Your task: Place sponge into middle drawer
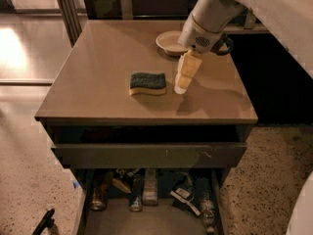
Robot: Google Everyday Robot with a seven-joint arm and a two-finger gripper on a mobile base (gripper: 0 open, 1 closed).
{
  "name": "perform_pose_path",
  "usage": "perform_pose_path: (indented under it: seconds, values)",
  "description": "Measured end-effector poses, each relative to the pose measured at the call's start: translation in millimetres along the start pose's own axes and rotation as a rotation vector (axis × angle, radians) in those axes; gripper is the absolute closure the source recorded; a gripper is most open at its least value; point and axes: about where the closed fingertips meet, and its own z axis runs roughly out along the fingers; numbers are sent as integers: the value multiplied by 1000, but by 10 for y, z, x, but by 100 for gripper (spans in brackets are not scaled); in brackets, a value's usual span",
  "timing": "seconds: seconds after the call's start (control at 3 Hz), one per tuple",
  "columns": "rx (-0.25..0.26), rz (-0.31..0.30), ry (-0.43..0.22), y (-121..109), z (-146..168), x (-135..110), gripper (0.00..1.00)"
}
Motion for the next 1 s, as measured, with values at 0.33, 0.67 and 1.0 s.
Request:
perform_pose_path:
  seconds: [0.33, 0.67, 1.0]
  values:
    - [11, -22, 52, 33, 102, -53, 0]
    - [11, -22, 51, 33, 102, -53, 0]
    - [-2, -30, 28, 6, 138, -112, 0]
